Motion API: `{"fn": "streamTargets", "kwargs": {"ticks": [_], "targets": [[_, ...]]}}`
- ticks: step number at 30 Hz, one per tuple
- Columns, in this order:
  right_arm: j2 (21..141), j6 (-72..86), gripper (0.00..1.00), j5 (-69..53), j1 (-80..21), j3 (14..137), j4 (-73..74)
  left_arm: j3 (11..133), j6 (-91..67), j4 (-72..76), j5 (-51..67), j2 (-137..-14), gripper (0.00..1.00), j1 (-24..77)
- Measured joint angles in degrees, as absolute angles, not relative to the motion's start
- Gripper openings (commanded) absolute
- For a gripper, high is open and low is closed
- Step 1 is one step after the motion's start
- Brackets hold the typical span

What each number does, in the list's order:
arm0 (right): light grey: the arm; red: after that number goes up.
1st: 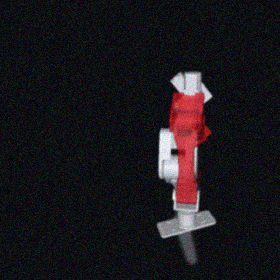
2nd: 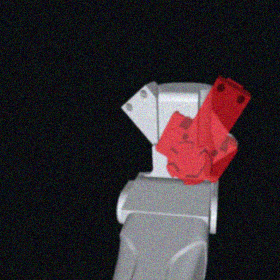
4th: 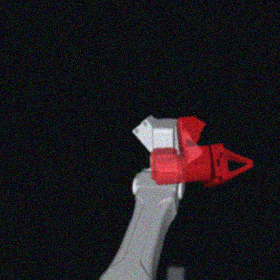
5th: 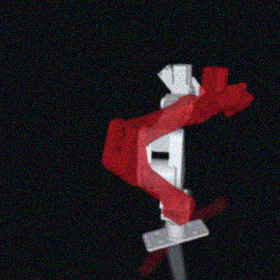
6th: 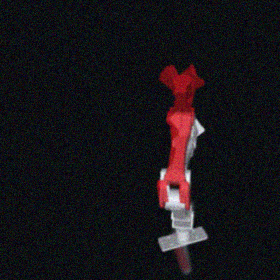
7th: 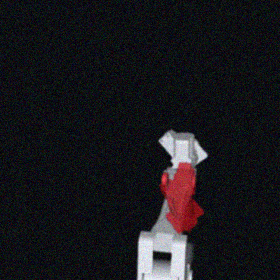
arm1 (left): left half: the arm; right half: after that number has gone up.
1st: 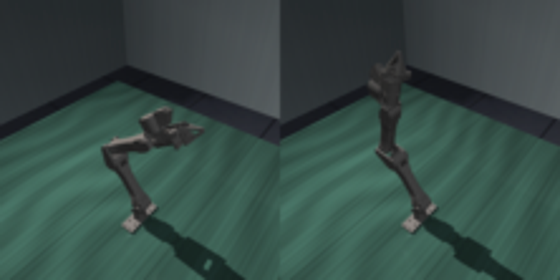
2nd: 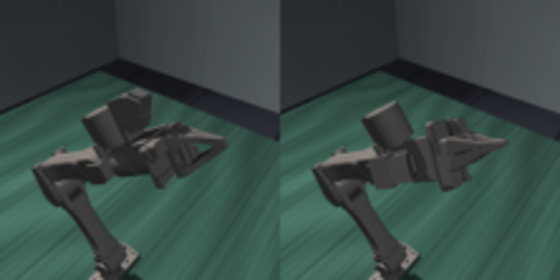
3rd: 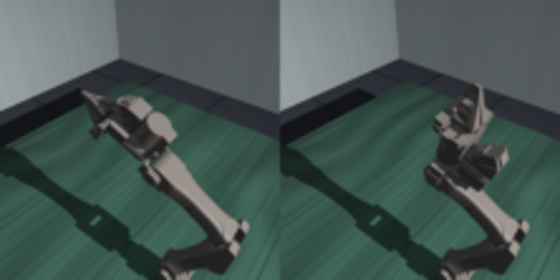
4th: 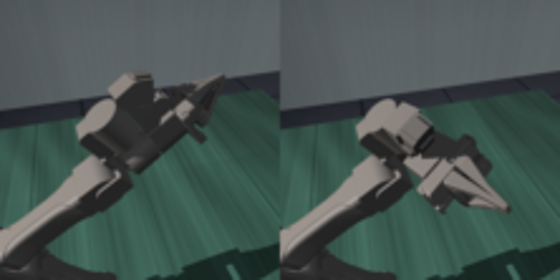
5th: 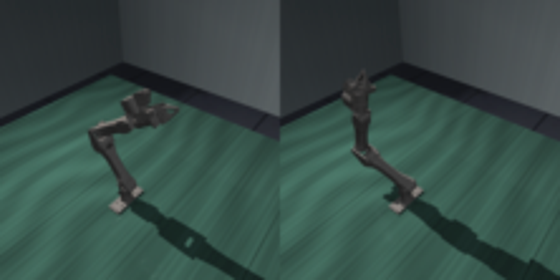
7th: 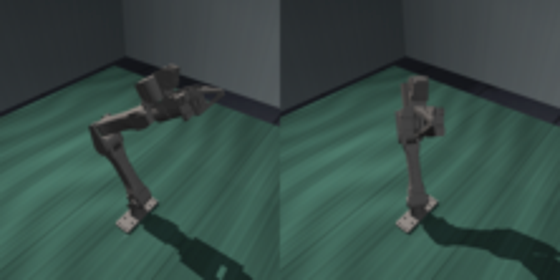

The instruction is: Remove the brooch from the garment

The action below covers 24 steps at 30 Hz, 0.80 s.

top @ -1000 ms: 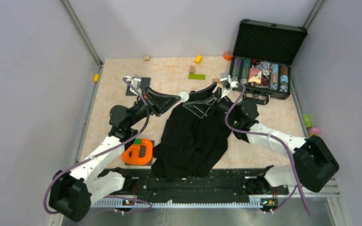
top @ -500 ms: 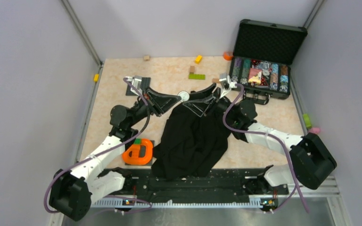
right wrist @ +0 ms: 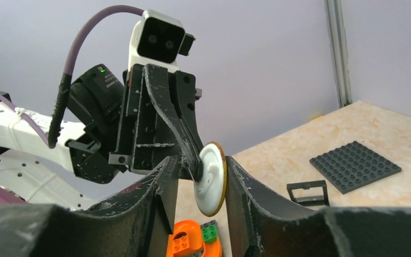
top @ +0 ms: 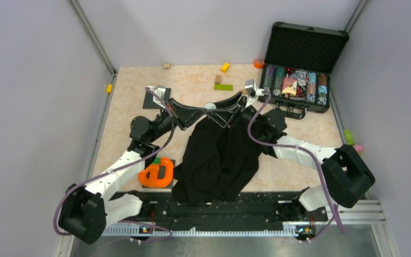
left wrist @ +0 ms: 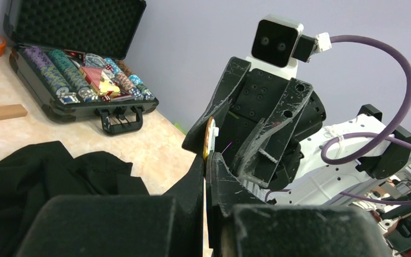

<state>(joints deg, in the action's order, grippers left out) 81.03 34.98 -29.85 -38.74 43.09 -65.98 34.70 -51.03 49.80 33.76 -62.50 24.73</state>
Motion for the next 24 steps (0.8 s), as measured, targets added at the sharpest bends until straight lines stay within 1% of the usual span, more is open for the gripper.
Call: {"fn": "streamTargets", "kwargs": {"ticks": [2,4,5,7,11,13,15,16,20,24], "targets": [[81.7,35.1,0.37,-29.9,-38.6,43.3,-66.2,34.7,-51.0,49.8,33.8,-62.5,0.00,24.5],[82.0,35.2,0.47,-30.1,-38.6,43.3,-66.5,34.7,-51.0,50.1,33.8,-62.5,0.00,24.3],[82.0,35.1,0.49,-30.3,-38.6,43.3,-66.5,34.7,-51.1,50.1,33.8,-62.5,0.00,24.3],[82.0,35.2,0.51,-30.7,-38.5,43.3,-66.7,34.7,-51.1,50.4,33.8,-62.5,0.00,24.0],[82.0,34.5,0.48,-31.6,-38.5,43.3,-66.5,34.7,-52.1,51.5,34.0,-62.5,0.00,23.5],[82.0,34.0,0.40,-32.2,-38.5,43.3,-66.3,34.7,-52.5,52.2,34.1,-62.5,0.00,23.3],[81.9,33.4,0.30,-32.7,-38.5,43.3,-66.0,34.7,-52.8,52.8,34.2,-62.5,0.00,23.2],[81.9,33.2,0.28,-32.8,-38.5,43.3,-65.8,34.7,-53.0,53.0,34.3,-62.5,0.00,23.2],[81.9,32.8,0.32,-32.7,-38.5,43.3,-65.4,34.7,-53.7,53.9,35.1,-62.7,0.00,23.2],[81.9,33.7,0.31,-32.7,-38.5,43.3,-65.7,34.7,-54.0,54.1,35.3,-62.9,0.00,23.2]]}}
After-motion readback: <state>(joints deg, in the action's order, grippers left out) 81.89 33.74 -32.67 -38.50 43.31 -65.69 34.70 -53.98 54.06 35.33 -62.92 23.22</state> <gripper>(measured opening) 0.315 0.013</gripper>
